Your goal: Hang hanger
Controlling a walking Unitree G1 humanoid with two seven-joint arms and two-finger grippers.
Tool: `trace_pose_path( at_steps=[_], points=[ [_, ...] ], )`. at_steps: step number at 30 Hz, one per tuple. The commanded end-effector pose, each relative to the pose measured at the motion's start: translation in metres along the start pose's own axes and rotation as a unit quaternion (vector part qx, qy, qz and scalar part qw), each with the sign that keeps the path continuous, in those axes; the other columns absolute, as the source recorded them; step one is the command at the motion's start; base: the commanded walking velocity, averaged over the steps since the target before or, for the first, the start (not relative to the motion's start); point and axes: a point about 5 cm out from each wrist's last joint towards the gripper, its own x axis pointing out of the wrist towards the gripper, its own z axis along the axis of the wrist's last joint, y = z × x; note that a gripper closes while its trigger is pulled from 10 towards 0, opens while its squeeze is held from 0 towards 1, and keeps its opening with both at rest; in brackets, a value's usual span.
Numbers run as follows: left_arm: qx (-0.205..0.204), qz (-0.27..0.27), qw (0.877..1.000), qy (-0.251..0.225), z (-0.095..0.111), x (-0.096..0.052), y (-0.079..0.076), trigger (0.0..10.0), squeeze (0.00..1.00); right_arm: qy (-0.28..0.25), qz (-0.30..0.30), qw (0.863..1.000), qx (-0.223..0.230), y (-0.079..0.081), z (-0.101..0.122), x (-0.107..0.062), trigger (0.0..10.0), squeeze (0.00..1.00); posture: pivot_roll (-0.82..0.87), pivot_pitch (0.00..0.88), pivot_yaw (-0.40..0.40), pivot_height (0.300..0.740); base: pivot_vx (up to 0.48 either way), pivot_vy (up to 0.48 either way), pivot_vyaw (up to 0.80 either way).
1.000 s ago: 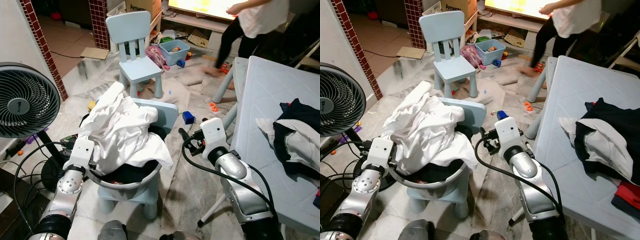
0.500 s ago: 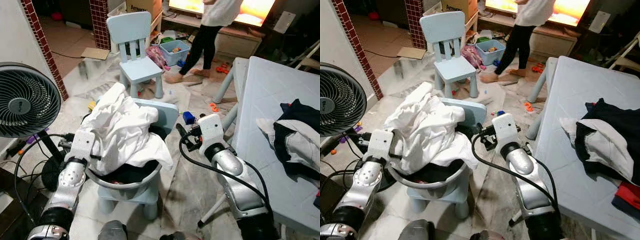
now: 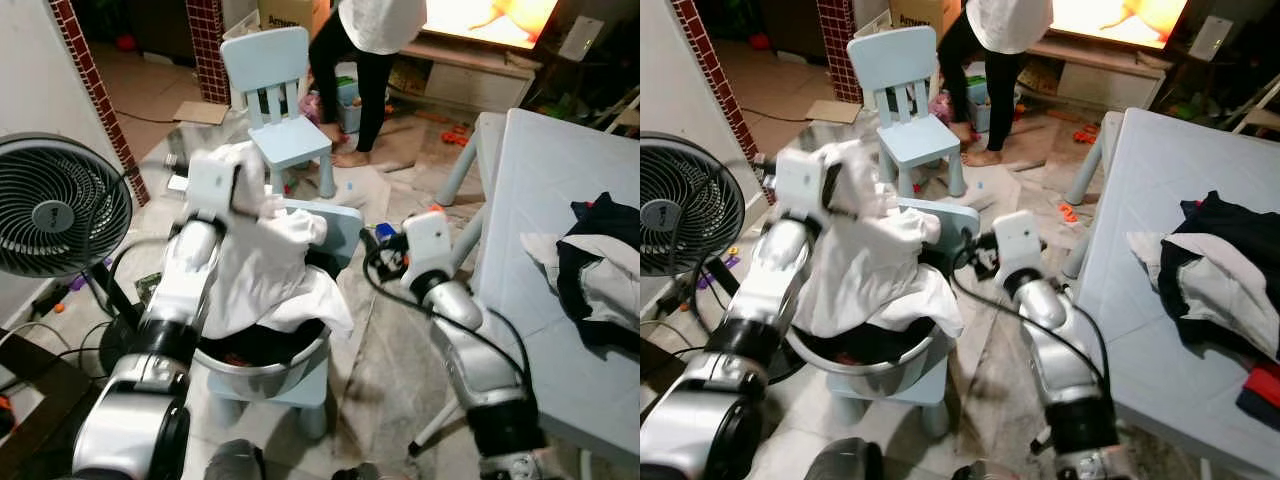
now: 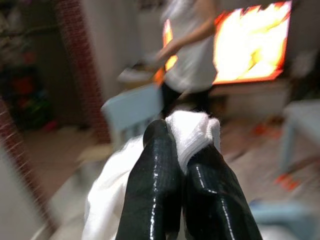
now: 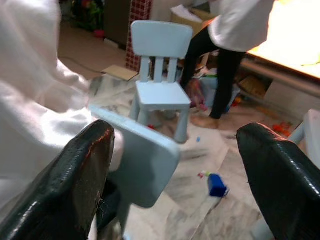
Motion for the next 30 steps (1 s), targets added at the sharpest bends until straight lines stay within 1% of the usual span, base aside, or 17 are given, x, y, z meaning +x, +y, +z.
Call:
trace_pose_path(
  at_steps=[1,3,7,9,10,11,13,14,16,18,19,20,21,24,25,27,30],
  points=[
    [-0.026,-0.038,0.996,-0.074,0.044,0.014,-0.013,0.0,0.0,-0.002,-0.015,1.0,0.001,-0.013,0.002,0.0,10.0,0.0,0.01,0.0,-0.001,0.74,0.0,0.0,0.0],
    [-0.061,-0.066,0.985,-0.148,0.089,0.021,-0.023,0.0,0.0,-0.004,-0.025,1.0,-0.004,-0.022,0.005,0.001,10.0,0.0,0.01,0.0,0.0,0.74,0.0,0.0,0.0],
    [-0.079,-0.073,0.963,-0.246,0.146,0.021,-0.019,0.0,0.0,0.0,-0.031,0.999,-0.008,-0.026,0.003,0.003,10.0,0.0,0.02,0.0,-0.008,0.74,0.0,0.0,0.0],
    [-0.078,-0.065,0.959,-0.265,0.157,0.019,-0.014,0.0,0.0,0.001,-0.03,1.0,-0.008,-0.025,0.002,0.003,10.0,0.0,0.03,0.0,-0.01,0.74,0.0,0.0,0.0],
    [-0.072,-0.038,0.954,-0.289,0.168,0.016,-0.003,0.0,0.0,0.001,-0.028,1.0,-0.007,-0.022,0.002,0.004,10.0,0.0,0.03,0.0,-0.011,0.74,0.0,0.0,0.0],
    [-0.072,-0.038,0.954,-0.289,0.168,0.016,-0.003,0.0,0.0,0.001,-0.028,1.0,-0.007,-0.022,0.002,0.004,10.0,0.0,0.03,0.0,-0.011,0.74,0.0,0.0,0.0],
    [-0.055,0.024,0.954,-0.294,0.165,0.007,0.022,0.0,0.0,0.001,-0.023,1.0,-0.004,-0.016,0.0,0.004,10.0,0.0,0.04,0.0,-0.012,0.74,0.0,0.0,0.0],
    [-0.055,0.024,0.954,-0.294,0.165,0.007,0.022,0.0,0.0,0.001,-0.023,1.0,-0.004,-0.016,0.0,0.004,10.0,0.0,0.04,0.0,-0.012,0.74,0.0,0.0,0.0],
    [-0.037,0.087,0.974,-0.206,0.12,-0.005,0.043,0.0,0.0,0.004,-0.017,1.0,-0.002,-0.011,-0.003,0.002,10.0,0.0,0.04,0.0,-0.009,0.74,0.0,0.0,0.0],
    [-0.028,0.114,0.988,-0.1,0.074,-0.019,0.049,0.0,0.0,0.006,-0.015,1.0,-0.002,-0.01,-0.004,0.001,10.0,0.0,0.04,0.0,-0.008,0.74,0.0,0.0,0.0],
    [-0.029,0.131,0.991,-0.025,0.043,-0.035,0.052,0.0,0.0,0.007,-0.014,1.0,-0.002,-0.011,-0.005,0.0,10.0,0.0,0.05,0.0,-0.011,0.74,0.0,0.0,0.0],
    [-0.029,0.131,0.991,-0.025,0.043,-0.035,0.052,0.0,0.0,0.007,-0.014,1.0,-0.002,-0.011,-0.005,0.0,10.0,0.0,0.05,0.0,-0.011,0.74,0.0,0.0,0.0],
    [-0.035,0.142,0.987,0.067,0.003,-0.058,0.054,0.0,0.0,0.009,-0.014,1.0,-0.003,-0.011,-0.006,-0.001,10.0,0.0,0.05,0.0,-0.015,0.74,0.0,0.0,0.0],
    [-0.026,0.143,0.973,0.18,-0.044,-0.09,0.058,0.0,0.0,0.012,-0.012,1.0,-0.004,-0.012,-0.007,-0.002,10.0,0.0,0.06,0.0,-0.017,0.74,0.0,0.0,0.0],
    [-0.034,0.132,0.957,0.255,-0.074,-0.111,0.058,0.0,0.0,0.012,-0.011,1.0,-0.005,-0.012,-0.006,-0.001,10.0,0.0,0.06,0.0,-0.023,0.74,0.0,0.0,0.0],
    [-0.029,0.117,0.946,0.301,-0.092,-0.127,0.058,0.0,0.0,0.012,-0.009,1.0,-0.006,-0.011,-0.005,-0.001,10.0,0.0,0.06,0.0,-0.027,0.74,0.0,0.0,0.0],
    [-0.029,0.11,0.942,0.315,-0.094,-0.135,0.056,0.0,0.0,0.011,-0.005,1.0,-0.008,-0.01,-0.004,-0.001,10.0,0.0,0.06,0.0,-0.034,0.74,0.0,0.0,0.0]
  ],
)
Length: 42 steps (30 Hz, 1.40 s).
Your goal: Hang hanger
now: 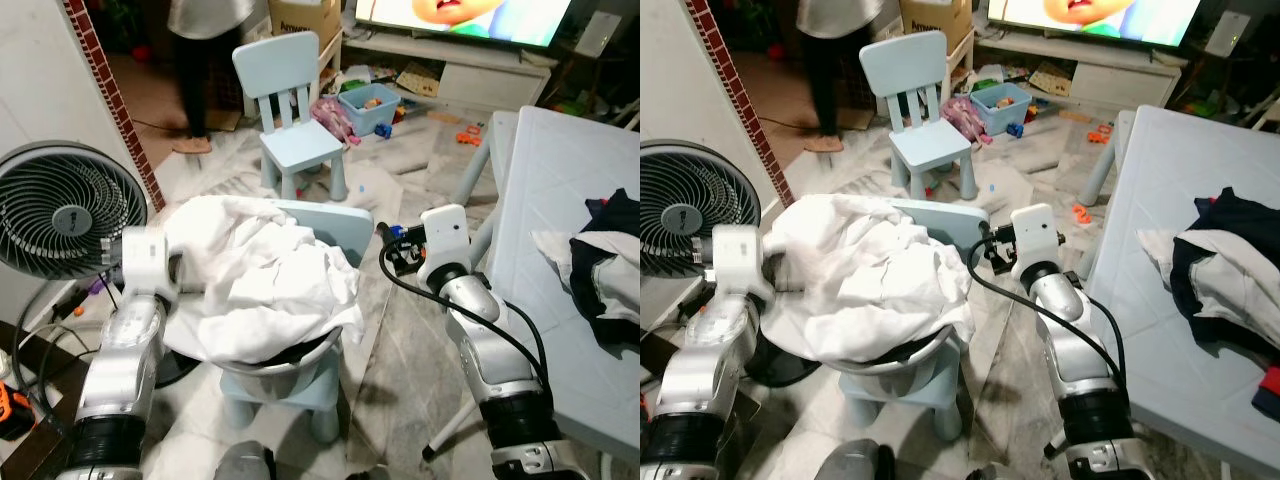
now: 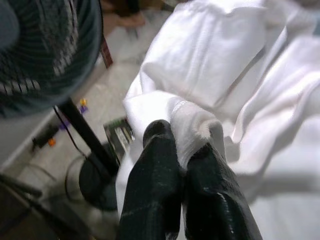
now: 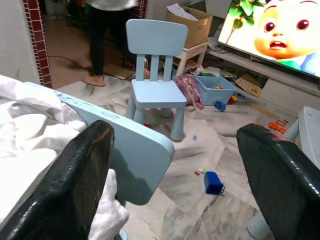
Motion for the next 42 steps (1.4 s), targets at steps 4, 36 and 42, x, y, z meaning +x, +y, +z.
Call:
trace_pose_path(
  at_steps=[4,36,42],
  points=[
    [0.071,-0.054,0.996,0.012,0.0,-0.012,-0.012,0.0,0.0,-0.001,0.008,1.0,-0.006,0.0,0.002,-0.002,10.0,0.0,0.06,0.0,-0.036,0.74,0.0,0.0,0.0],
    [0.099,0.078,0.99,-0.056,-0.029,-0.036,0.027,0.0,0.0,-0.002,0.019,1.0,-0.003,0.006,0.0,-0.006,10.0,0.0,0.05,0.0,-0.053,0.74,0.0,0.0,0.0],
    [0.061,0.02,0.983,-0.173,0.032,-0.028,-0.016,9.5,0.0,-0.044,-0.013,0.999,0.027,0.001,0.008,-0.01,10.0,0.0,0.06,0.0,-0.065,0.74,0.0,0.0,0.0]
  ],
)
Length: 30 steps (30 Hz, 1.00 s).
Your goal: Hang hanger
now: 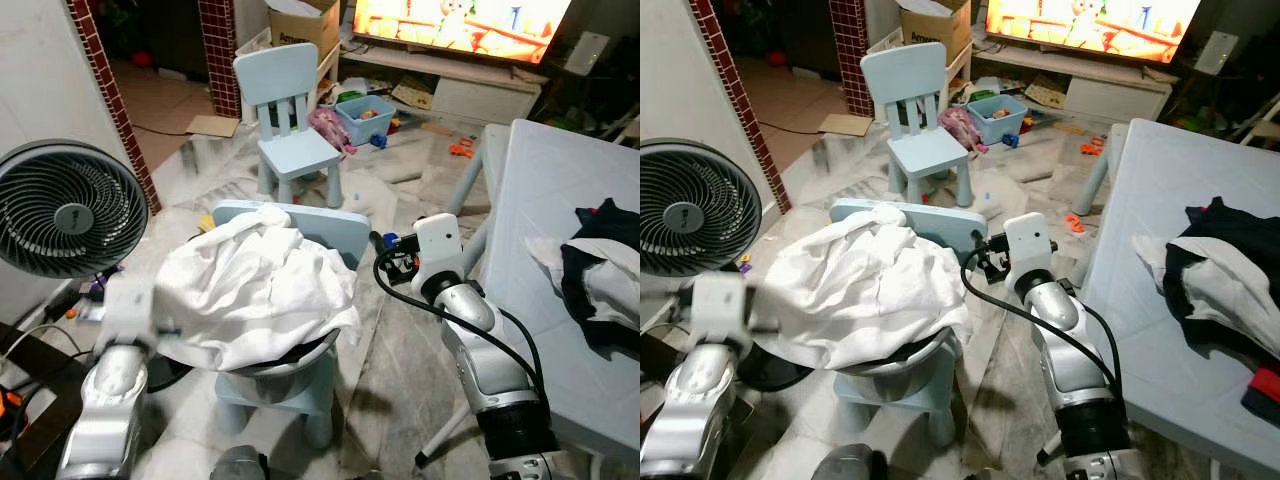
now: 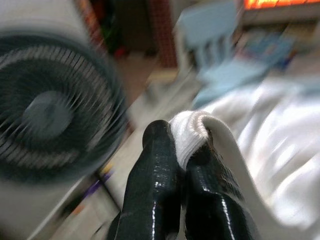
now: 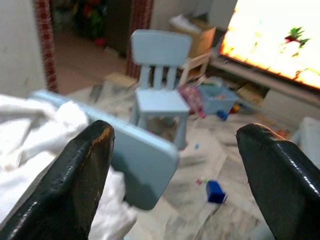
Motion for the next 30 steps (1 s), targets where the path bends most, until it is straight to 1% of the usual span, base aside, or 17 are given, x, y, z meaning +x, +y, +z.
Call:
trace_pose_path(
  at_steps=[1,2,3,5,8,11,12,15,18,20,22,23,24,25,27,29,30],
  points=[
    [-0.005,-0.015,1.0,-0.017,0.009,0.001,-0.007,9.5,0.0,-0.021,-0.015,1.0,0.007,-0.005,0.007,-0.001,10.0,0.0,0.06,0.0,-0.065,0.74,0.0,0.0,0.0],
    [-0.024,-0.036,0.998,-0.049,0.025,0.005,-0.019,10.0,0.0,-0.033,-0.035,0.999,0.022,-0.007,0.008,-0.003,10.0,0.0,0.06,0.0,-0.063,0.74,0.0,0.0,0.0],
    [-0.031,-0.04,0.997,-0.061,0.032,0.007,-0.024,10.0,0.0,-0.036,-0.043,0.998,0.027,-0.008,0.008,-0.003,10.0,0.0,0.06,0.0,-0.061,0.74,0.0,0.0,0.0],
    [-0.039,-0.043,0.995,-0.084,0.042,0.012,-0.034,10.0,0.0,-0.042,-0.063,0.996,0.045,-0.01,0.006,-0.002,10.0,0.0,0.05,0.0,-0.05,0.74,0.0,0.0,0.0],
    [-0.032,-0.051,0.993,-0.101,0.047,0.019,-0.043,10.0,0.0,-0.044,-0.073,0.995,0.052,-0.011,0.005,0.0,10.0,0.0,0.05,0.0,-0.041,0.74,0.0,0.0,0.0],
    [-0.023,-0.045,0.993,-0.103,0.049,0.026,-0.044,10.0,0.0,-0.049,-0.087,0.993,0.059,-0.016,0.005,0.002,10.0,0.0,0.05,0.0,-0.035,0.74,0.0,0.0,0.0],
    [-0.023,-0.036,0.993,-0.107,0.053,0.031,-0.042,10.0,0.0,-0.054,-0.097,0.991,0.07,-0.021,0.005,0.003,10.0,0.0,0.06,0.0,-0.024,0.74,0.0,0.0,0.0],
    [-0.003,-0.018,0.99,-0.139,0.07,0.039,-0.039,10.0,0.0,-0.047,-0.121,0.989,0.071,-0.032,0.002,0.005,10.0,0.0,0.06,0.0,-0.015,0.74,0.0,0.0,0.0],
    [-0.004,-0.007,0.988,-0.151,0.081,0.043,-0.04,10.0,0.0,-0.05,-0.137,0.986,0.077,-0.041,0.004,0.005,10.0,0.0,0.09,0.0,0.001,0.74,0.0,0.0,0.0],
    [-0.024,-0.009,0.986,-0.165,0.088,0.04,-0.044,10.0,0.0,-0.047,-0.143,0.987,0.054,-0.045,0.003,0.003,10.0,0.0,0.08,0.0,-0.008,0.74,0.0,0.0,0.0],
    [-0.002,-0.047,0.987,-0.157,0.076,0.039,-0.063,10.0,0.0,-0.036,-0.156,0.987,0.034,-0.046,-0.001,-0.001,10.0,0.0,0.03,0.0,-0.013,0.74,0.0,0.0,0.0],
    [-0.002,-0.047,0.987,-0.157,0.076,0.039,-0.063,10.0,0.0,-0.036,-0.156,0.987,0.034,-0.046,-0.001,-0.001,10.0,0.0,0.03,0.0,-0.013,0.74,0.0,0.0,0.0],
    [-0.004,-0.058,0.987,-0.15,0.067,0.036,-0.068,10.0,0.0,-0.03,-0.165,0.986,0.011,-0.045,-0.003,-0.003,10.0,0.0,0.02,0.0,-0.008,0.74,0.0,0.0,0.0],
    [-0.004,-0.061,0.987,-0.147,0.063,0.034,-0.068,10.0,0.0,-0.027,-0.168,0.985,0.005,-0.044,-0.004,-0.004,10.0,0.0,0.02,0.0,-0.008,0.74,0.0,0.0,0.0],
    [-0.005,-0.078,0.987,-0.137,0.055,0.029,-0.07,10.0,0.0,-0.038,-0.141,0.989,0.022,-0.037,-0.004,-0.006,10.0,0.0,0.0,0.0,0.003,0.74,0.0,0.0,0.0],
    [0.017,-0.115,0.982,-0.15,0.056,0.024,-0.074,10.0,0.0,-0.045,-0.139,0.989,0.034,-0.037,0.003,-0.01,10.0,0.0,-0.01,0.0,0.006,0.74,0.0,0.0,0.0],
    [0.015,-0.118,0.982,-0.149,0.056,0.023,-0.073,10.0,0.0,-0.048,-0.136,0.989,0.034,-0.037,0.006,-0.011,10.0,0.0,-0.01,0.0,0.008,0.74,0.0,0.0,0.0]
  ],
)
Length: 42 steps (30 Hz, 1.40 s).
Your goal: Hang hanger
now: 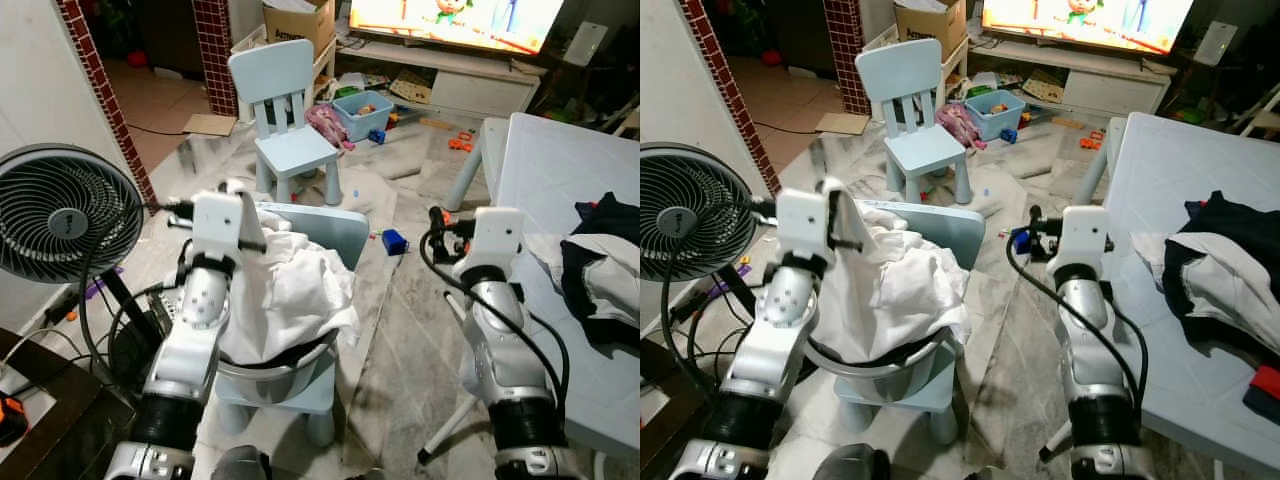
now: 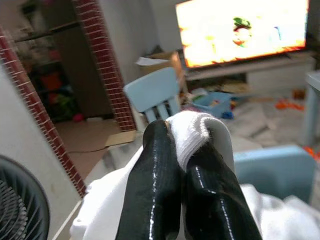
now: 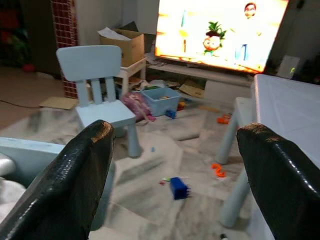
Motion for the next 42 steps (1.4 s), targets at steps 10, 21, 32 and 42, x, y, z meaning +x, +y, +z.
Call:
trace_pose_path(
  at_steps=[10,21,32,42],
  points=[
    [-0.002,0.018,1.0,0.014,-0.004,-0.015,0.021,10.0,0.0,-0.023,0.014,0.999,0.039,0.007,0.01,-0.018,10.0,0.0,-0.01,0.0,0.026,0.74,-0.027,0.0,0.0],
    [-0.006,0.039,0.999,0.026,-0.004,-0.023,0.03,10.0,0.0,0.008,0.008,1.0,0.007,0.007,0.002,-0.019,10.0,0.0,0.01,0.0,0.006,0.74,-0.264,0.0,0.0],
    [-0.017,0.034,0.999,0.022,0.001,-0.011,0.026,10.0,0.0,0.006,0.016,1.0,0.016,0.004,0.007,-0.022,10.0,0.0,-0.02,0.0,0.005,0.74,-0.259,0.0,0.0],
    [-0.032,0.029,0.999,0.023,0.001,-0.006,0.017,10.0,0.0,0.007,0.015,0.999,0.032,0.002,0.006,-0.021,10.0,0.0,-0.04,0.0,0.002,0.74,-0.22,0.0,0.0]
  ],
)
